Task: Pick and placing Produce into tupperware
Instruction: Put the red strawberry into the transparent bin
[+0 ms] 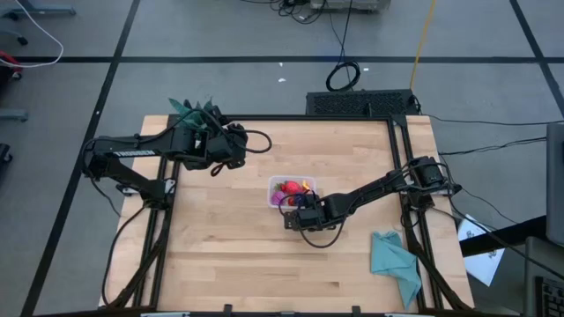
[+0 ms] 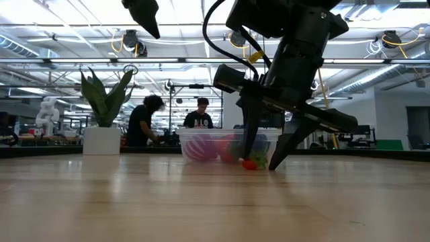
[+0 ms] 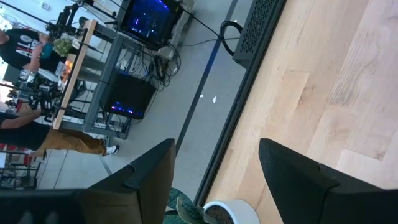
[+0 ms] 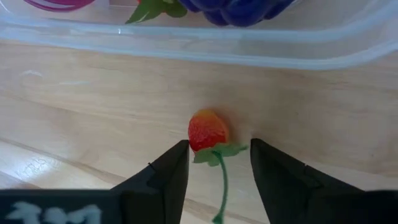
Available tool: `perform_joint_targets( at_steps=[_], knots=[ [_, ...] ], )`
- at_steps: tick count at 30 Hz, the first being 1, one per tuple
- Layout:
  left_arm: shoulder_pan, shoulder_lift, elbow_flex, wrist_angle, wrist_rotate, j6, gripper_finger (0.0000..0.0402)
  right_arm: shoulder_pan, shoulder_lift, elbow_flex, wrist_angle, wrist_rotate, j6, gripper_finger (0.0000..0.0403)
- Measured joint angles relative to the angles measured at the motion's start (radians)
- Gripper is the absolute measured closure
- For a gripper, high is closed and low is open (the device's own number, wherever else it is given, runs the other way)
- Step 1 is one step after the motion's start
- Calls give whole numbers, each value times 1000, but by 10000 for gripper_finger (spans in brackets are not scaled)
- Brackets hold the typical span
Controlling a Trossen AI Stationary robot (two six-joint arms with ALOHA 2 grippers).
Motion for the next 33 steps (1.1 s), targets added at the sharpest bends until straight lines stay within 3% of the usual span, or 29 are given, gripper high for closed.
perform_joint_targets(
  at_steps=[33],
  knots=[
    [-18,0,0,-3,2,-1,163,63,-10,-1,26,1,-15,346]
  ],
)
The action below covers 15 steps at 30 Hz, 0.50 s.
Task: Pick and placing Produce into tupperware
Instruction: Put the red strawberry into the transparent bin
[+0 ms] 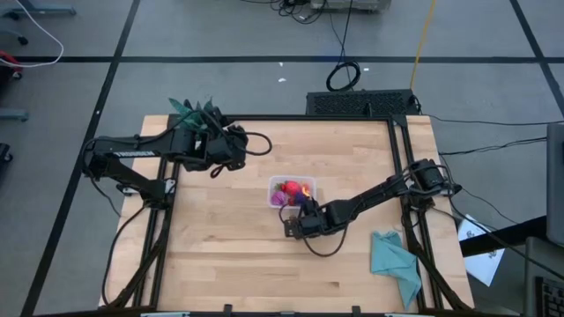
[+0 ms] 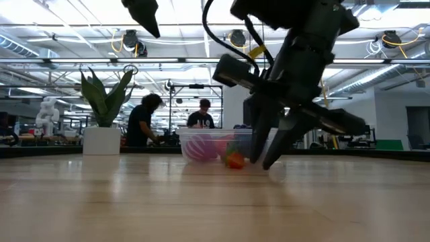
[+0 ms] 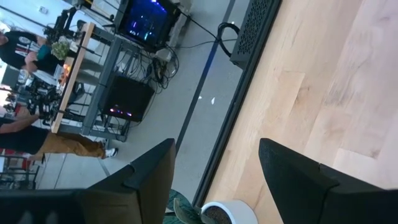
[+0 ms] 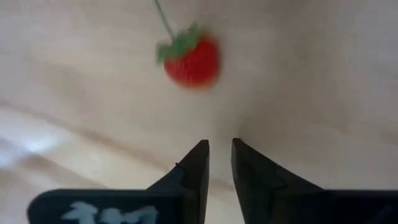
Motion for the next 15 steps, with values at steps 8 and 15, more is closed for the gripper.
perform_joint_targets(
  at_steps=[8,15],
  knots=[
    [-39,0,0,-1,8,48,163,88,-62,0,-36,85,-67,349],
    [-97,0,0,-2,81,26,163,197,-160,1,-180,188,-89,349]
  ],
)
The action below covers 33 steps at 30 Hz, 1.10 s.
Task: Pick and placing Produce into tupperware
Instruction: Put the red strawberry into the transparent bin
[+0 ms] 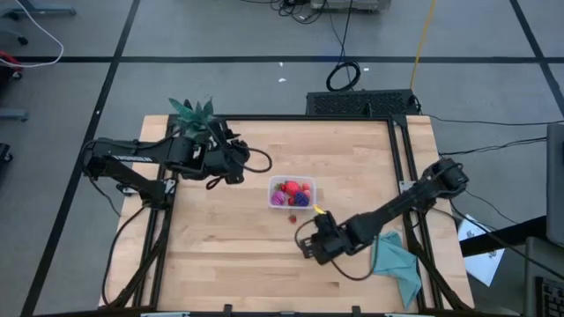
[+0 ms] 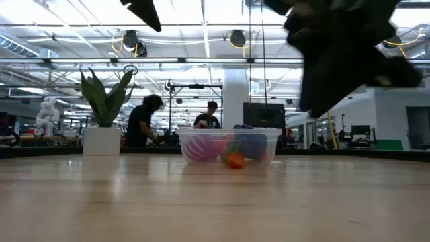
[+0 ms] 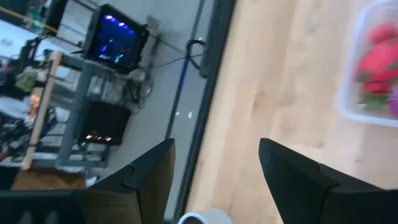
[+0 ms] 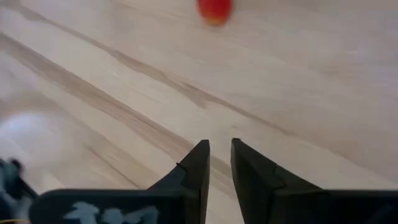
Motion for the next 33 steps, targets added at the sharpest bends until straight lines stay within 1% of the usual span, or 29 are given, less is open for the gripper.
perform_joint_targets(
  at_steps=[4,7,12,14,17,19,22,28,30,33],
  knots=[
    [-39,0,0,7,58,-25,163,50,-82,0,-133,74,-33,349],
    [-63,1,0,52,117,-26,163,77,-154,0,-244,136,-94,349],
    [-83,3,0,173,302,-54,163,100,-286,0,-423,277,-243,349],
    [-93,13,0,224,352,-96,163,101,-338,0,-485,328,-292,349],
    [-123,33,0,249,360,-179,163,101,-403,0,-547,381,-351,349],
    [-141,60,1,256,351,-236,163,101,-440,0,-559,397,-379,349],
    [-182,111,0,264,342,-338,163,101,-481,0,-558,397,-416,348],
    [-278,224,0,324,336,-475,163,107,-538,0,-560,388,-480,349],
    [-314,248,0,326,336,-544,163,108,-559,0,-563,387,-501,348],
    [-368,267,0,392,320,-646,163,108,-593,0,-565,387,-543,348]
  ],
)
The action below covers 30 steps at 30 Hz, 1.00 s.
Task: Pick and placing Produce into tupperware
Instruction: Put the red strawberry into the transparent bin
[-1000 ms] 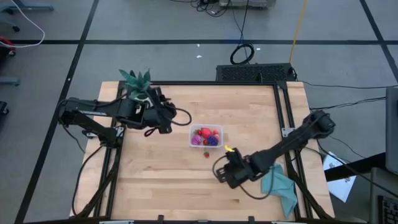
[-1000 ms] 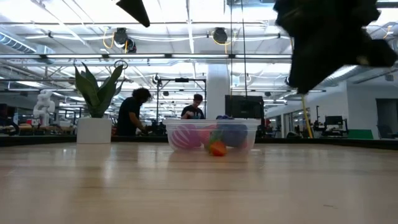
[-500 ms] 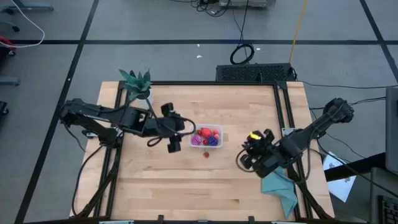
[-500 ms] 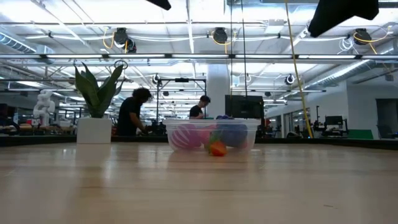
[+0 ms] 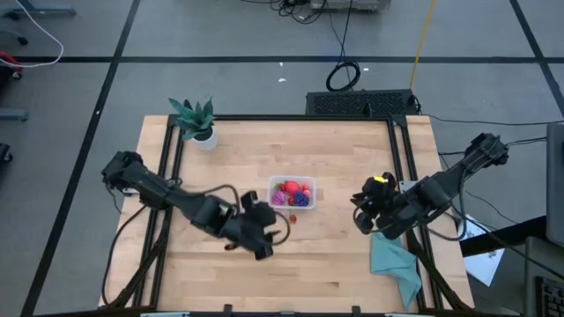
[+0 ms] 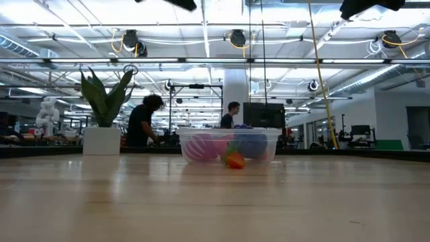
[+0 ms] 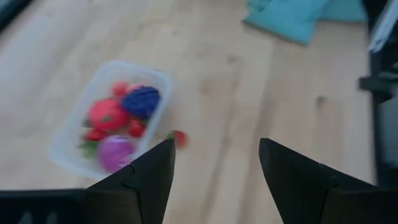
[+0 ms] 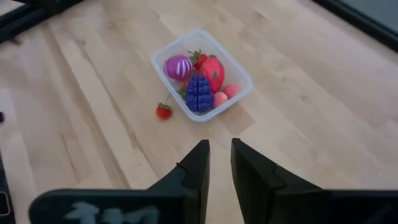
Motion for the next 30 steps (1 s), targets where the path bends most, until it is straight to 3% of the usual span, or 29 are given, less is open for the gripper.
perform_joint_targets(
  at_steps=[11,17,20,23,30],
  knots=[
    [-137,119,-1,303,-323,-296,163,-2,-175,0,4,33,-220,349],
    [-92,234,82,431,-282,-344,163,-2,-267,0,3,36,-372,348],
    [-81,286,174,396,-239,-340,163,-2,-294,0,4,34,-388,349],
    [-80,311,287,234,-235,-349,163,-2,-307,0,4,30,-379,349],
    [-107,412,505,-64,-284,-563,163,-2,-299,0,4,-30,-381,348]
  ],
)
